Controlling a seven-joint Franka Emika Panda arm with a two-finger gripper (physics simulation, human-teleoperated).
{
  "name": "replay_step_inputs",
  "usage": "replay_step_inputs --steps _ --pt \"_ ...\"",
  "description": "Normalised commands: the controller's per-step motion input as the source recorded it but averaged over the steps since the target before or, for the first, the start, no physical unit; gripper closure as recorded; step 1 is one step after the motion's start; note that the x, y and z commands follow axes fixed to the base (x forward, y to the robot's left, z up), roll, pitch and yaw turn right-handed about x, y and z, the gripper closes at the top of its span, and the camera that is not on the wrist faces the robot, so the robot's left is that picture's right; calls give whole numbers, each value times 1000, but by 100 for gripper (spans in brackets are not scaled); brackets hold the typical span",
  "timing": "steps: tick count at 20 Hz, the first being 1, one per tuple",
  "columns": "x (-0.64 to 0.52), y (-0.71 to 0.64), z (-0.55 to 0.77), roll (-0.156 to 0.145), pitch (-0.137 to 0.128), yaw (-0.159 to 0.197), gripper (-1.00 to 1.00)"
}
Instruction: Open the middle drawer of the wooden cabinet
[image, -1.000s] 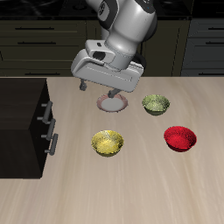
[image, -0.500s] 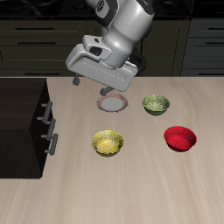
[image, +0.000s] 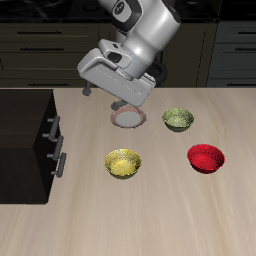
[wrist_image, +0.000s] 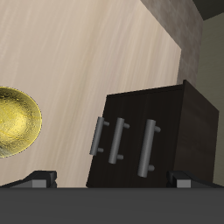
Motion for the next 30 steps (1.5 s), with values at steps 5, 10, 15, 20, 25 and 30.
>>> replay_step_inputs --steps 5,10,15,20,25,30 --pt "28 -8 -81 -17 5 23 -100" --pt "19 -19 -198 -24 16 4 -100" --pt "-14 49 -268 24 14 6 -100" --pt "-65 48 -226 5 7 12 -100" --pt "-63 -91 -281 -23 42 -9 -100" --pt "-28 -133 -164 -31 25 -6 -100"
